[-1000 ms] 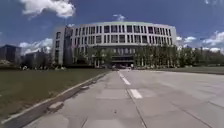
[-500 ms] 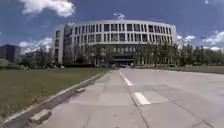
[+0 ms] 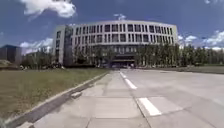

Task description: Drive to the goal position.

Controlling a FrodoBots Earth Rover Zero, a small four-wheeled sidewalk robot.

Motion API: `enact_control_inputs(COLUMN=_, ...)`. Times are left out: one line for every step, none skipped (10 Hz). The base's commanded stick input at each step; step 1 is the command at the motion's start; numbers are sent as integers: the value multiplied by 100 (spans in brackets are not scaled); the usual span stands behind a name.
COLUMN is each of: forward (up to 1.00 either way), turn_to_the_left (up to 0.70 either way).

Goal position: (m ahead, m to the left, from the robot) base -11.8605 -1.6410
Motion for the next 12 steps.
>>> enact_control_inputs(forward=70, turn_to_the_left=-12)
enact_control_inputs(forward=70, turn_to_the_left=-30)
enact_control_inputs(forward=70, turn_to_the_left=-25)
enact_control_inputs(forward=70, turn_to_the_left=0)
enact_control_inputs(forward=70, turn_to_the_left=0)
enact_control_inputs(forward=70, turn_to_the_left=0)
enact_control_inputs(forward=70, turn_to_the_left=0)
enact_control_inputs(forward=70, turn_to_the_left=0)
enact_control_inputs(forward=70, turn_to_the_left=0)
enact_control_inputs(forward=70, turn_to_the_left=0)
enact_control_inputs(forward=70, turn_to_the_left=0)
enact_control_inputs(forward=70, turn_to_the_left=0)
